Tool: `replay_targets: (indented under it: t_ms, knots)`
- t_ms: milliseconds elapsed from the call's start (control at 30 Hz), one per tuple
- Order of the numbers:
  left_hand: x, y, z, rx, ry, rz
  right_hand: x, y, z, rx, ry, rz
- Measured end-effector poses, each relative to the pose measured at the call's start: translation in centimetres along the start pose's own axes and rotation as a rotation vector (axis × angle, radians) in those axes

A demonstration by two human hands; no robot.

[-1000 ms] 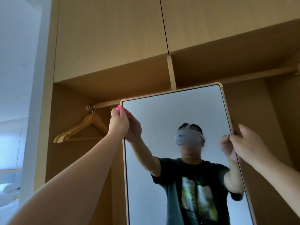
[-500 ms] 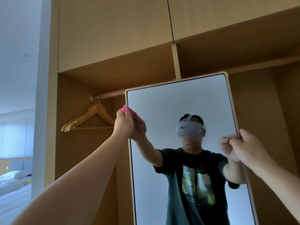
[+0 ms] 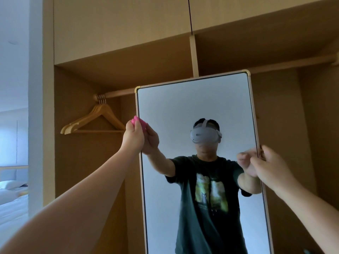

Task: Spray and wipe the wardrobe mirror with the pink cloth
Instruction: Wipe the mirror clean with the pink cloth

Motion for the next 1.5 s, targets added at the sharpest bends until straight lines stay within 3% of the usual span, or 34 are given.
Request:
replay_targets:
  t_ms: [633, 900, 1500]
  knots:
    - [1.0, -3.4, -1.2, 0.089, -0.047, 0.018, -0.7, 3.3, -2.7, -0.131, -0.103, -0.137]
    - [1.1, -4.6, -2.1, 0.089, -0.052, 0.015, -1.1, 3.8, -4.0, -0.045, -0.113, -0.081]
    - [1.2, -7.2, -4.8, 0.136, -0.090, 0.018, -1.7, 9.5, -4.9, -0.142, -0.171, -0.223]
Point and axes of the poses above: each hand's wrist, its own z-axis towards the middle knuckle, its own x-axis out of the back of the hand, y = z × x, the point moved 3 cm from there along z, towards the middle knuckle, and after that the axes turned 1 degree about x, right-handed, at the moved point
